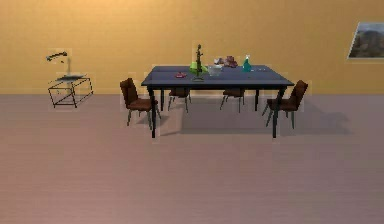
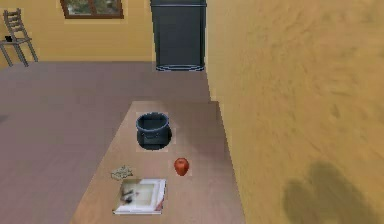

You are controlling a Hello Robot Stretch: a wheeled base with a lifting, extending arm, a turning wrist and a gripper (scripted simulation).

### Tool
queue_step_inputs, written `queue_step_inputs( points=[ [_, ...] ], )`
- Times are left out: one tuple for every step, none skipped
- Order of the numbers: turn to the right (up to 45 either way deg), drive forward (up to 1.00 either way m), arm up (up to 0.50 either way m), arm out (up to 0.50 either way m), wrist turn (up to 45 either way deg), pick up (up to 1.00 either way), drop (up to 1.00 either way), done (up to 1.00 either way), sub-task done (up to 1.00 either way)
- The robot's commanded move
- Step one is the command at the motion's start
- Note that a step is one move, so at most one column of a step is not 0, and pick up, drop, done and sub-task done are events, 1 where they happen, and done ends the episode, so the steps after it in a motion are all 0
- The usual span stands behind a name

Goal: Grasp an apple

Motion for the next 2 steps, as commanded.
queue_step_inputs(
  points=[
    [0.0,0.0,0.5,0.0,0.0,0.0,0.0,0.0,0.0],
    [0.0,0.0,0.16,0.0,0.0,0.0,0.0,0.0,0.0]
  ],
)
